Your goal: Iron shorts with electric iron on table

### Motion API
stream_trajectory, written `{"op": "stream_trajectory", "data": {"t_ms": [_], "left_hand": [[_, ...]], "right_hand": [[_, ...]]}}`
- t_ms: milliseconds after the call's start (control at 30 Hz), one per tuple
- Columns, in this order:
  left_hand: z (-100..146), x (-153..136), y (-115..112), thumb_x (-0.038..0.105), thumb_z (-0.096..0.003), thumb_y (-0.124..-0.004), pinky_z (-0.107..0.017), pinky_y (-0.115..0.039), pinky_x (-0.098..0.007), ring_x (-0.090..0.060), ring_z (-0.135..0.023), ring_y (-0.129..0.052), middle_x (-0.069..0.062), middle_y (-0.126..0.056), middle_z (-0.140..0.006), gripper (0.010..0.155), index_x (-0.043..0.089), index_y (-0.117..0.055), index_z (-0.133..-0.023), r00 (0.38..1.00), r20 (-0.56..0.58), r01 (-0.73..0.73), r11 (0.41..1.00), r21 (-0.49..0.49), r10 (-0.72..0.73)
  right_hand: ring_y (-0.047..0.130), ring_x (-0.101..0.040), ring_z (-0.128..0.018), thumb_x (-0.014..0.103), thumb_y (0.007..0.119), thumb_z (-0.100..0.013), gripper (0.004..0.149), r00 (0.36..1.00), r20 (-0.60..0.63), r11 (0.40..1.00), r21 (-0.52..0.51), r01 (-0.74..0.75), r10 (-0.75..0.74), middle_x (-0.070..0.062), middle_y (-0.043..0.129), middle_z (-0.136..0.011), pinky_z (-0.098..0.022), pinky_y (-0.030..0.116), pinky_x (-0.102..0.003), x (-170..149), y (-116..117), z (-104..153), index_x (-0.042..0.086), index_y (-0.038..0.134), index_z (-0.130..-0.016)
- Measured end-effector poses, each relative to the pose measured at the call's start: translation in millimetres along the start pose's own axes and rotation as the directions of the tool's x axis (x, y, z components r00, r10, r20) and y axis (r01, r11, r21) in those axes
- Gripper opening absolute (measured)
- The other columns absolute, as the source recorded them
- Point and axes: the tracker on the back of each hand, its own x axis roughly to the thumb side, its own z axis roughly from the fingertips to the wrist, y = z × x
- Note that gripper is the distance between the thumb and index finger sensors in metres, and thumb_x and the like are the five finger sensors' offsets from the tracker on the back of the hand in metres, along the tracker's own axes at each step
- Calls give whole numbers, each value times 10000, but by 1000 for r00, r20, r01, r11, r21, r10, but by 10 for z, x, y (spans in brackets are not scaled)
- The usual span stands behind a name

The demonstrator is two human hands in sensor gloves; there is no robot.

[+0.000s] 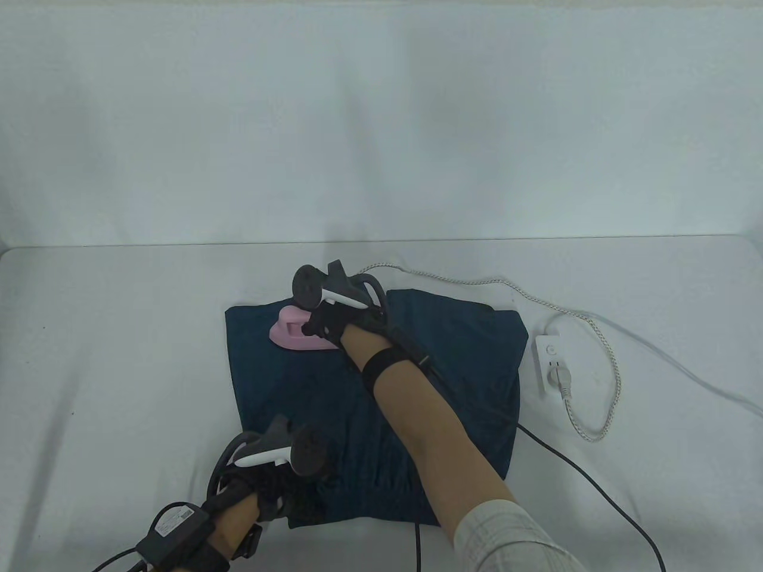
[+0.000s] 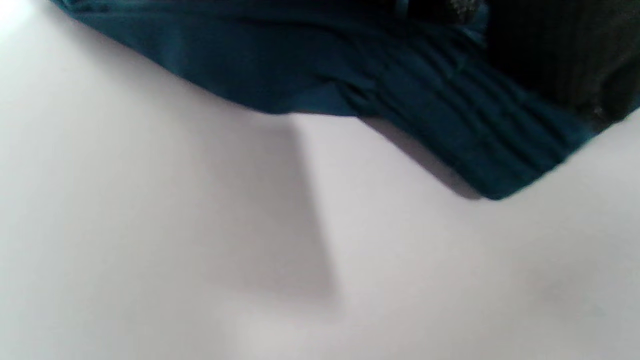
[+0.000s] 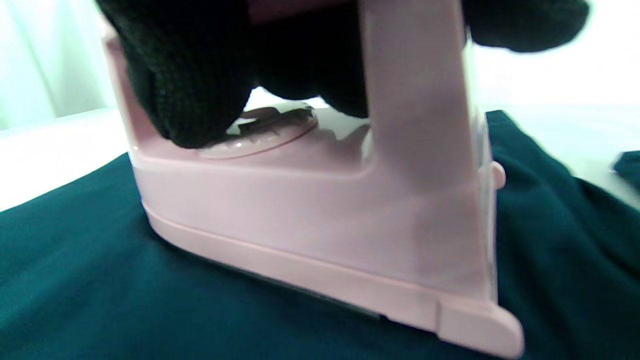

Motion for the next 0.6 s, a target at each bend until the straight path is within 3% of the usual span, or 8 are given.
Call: {"op": "stream_trajectory", "data": {"t_ms": [300,600], "left_hand": [[0,2,1,630,-362,-850,-727,-529,-551,-165,-847,-630,121,-438,-1047,786,477,-436,-1012,1000,-2,0,1000,2,0],[1,4,3,629,-364,-850,-727,-531,-552,-166,-848,-632,120,-440,-1047,784,476,-438,-1013,1000,-2,2,1000,2,-2]], "right_hand": [[973,-103,-565,479,953,-396,633,990,140,1000,3,-12,12,118,889,-754,-326,847,-441,439,88,60,389,701,-969],[980,-93,-548,489,951,-395,631,990,134,999,-2,-42,42,121,896,-741,-307,856,-430,408,79,144,394,701,-966]]}}
